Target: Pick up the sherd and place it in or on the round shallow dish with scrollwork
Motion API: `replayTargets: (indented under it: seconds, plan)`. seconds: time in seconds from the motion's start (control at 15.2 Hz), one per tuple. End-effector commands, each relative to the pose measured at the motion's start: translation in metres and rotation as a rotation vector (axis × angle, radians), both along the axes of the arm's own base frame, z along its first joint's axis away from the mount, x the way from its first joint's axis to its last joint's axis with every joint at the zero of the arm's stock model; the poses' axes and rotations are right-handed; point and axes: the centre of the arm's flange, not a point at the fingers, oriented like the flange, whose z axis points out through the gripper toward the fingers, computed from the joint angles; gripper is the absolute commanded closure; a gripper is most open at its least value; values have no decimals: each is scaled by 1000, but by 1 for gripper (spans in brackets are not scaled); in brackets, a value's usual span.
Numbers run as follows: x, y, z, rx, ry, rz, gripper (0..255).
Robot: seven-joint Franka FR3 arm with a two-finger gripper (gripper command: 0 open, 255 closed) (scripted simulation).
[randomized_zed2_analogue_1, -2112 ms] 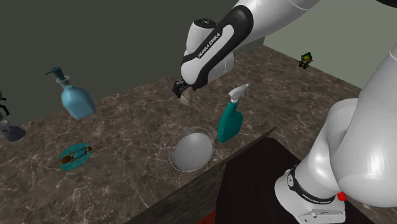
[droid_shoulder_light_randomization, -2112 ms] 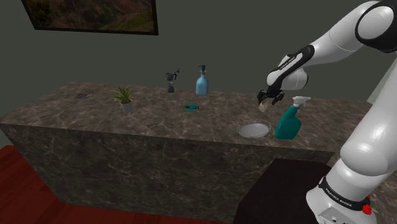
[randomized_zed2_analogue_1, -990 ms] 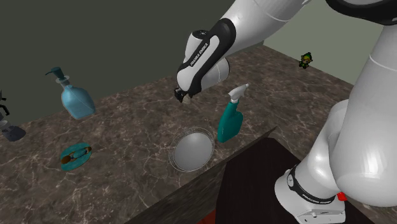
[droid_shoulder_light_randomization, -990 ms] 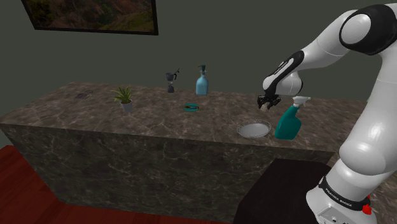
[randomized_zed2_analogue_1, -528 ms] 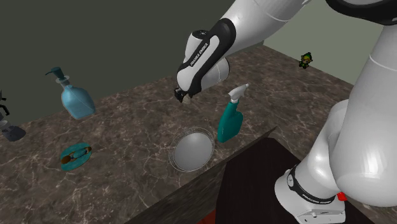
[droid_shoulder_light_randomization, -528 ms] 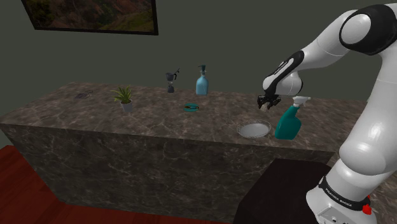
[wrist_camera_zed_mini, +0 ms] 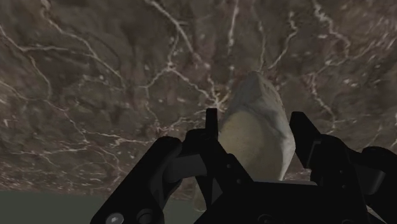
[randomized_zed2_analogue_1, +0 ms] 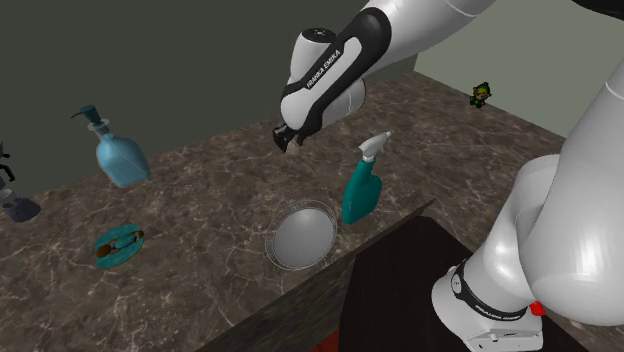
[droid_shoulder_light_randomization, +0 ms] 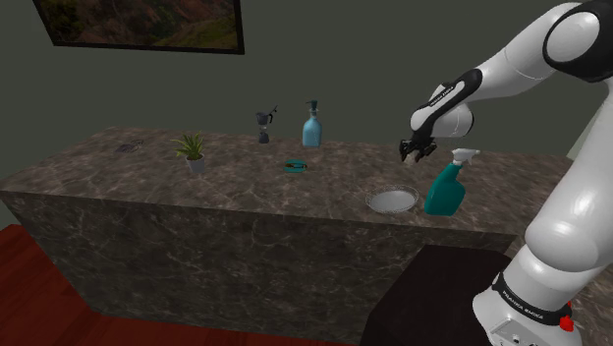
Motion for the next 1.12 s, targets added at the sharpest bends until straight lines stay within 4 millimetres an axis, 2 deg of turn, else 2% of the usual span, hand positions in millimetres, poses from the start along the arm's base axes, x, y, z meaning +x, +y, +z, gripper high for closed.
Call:
replayTargets:
  seconds: [0.0,1.06]
  plan:
    - [1,0,11,0,0,0,255]
    - [1,0,96,0,0,0,255]
